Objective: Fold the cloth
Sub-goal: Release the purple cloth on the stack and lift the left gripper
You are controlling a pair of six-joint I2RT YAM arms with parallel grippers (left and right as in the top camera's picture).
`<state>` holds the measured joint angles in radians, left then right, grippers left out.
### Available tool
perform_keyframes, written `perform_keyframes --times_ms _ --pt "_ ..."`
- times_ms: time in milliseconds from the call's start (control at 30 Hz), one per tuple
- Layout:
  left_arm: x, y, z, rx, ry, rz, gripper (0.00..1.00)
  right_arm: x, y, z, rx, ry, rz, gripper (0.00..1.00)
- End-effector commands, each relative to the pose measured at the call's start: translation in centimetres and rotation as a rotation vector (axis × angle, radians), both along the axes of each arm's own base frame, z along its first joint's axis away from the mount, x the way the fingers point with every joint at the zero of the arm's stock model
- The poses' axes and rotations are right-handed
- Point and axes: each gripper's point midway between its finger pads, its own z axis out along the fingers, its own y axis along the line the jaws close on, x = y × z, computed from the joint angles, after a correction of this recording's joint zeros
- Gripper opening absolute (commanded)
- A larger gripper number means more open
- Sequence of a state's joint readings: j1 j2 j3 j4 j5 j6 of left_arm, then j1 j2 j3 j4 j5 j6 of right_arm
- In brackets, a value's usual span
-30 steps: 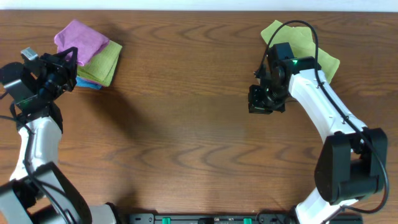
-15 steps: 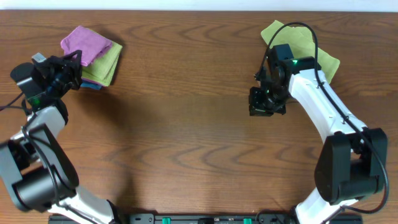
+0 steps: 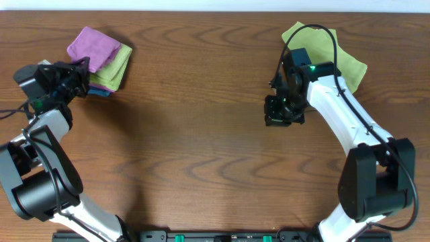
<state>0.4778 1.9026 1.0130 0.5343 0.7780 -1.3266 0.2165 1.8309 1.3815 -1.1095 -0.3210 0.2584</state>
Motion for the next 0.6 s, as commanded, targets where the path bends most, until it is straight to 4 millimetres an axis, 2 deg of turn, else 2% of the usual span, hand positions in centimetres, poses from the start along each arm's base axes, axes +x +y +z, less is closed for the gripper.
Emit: perform_keyframes --times_ms 0,233,367,400,467,567 --pt "0.5 1.0 -0.2 0.041 -0.006 0.02 0.06 0.4 0.5 1.0 0.004 -0.034 0.015 0.02" --pt "0.5 0.7 -2.1 0.015 0.026 0.002 0.06 0.2 0.7 1.0 0.004 -0.029 0.011 0.02" --pt "0.3 0.8 -2.3 0.003 0.026 -0.012 0.08 0.0 0.7 1.0 0.002 -0.02 0.011 0.02" --pt "0.3 0.9 -2.1 0.003 0.015 -0.016 0.15 0.0 0.7 1.0 0.001 -0.018 0.011 0.02" --pt "0.1 1.3 -1.7 -0.001 -0.002 -0.023 0.5 -0.1 0.6 1.0 0.0 -0.015 0.011 0.02" --pt "-0.6 2.4 -1.4 -0.015 -0.013 -0.025 0.77 -0.2 0.6 1.0 0.0 -0.013 0.011 0.02"
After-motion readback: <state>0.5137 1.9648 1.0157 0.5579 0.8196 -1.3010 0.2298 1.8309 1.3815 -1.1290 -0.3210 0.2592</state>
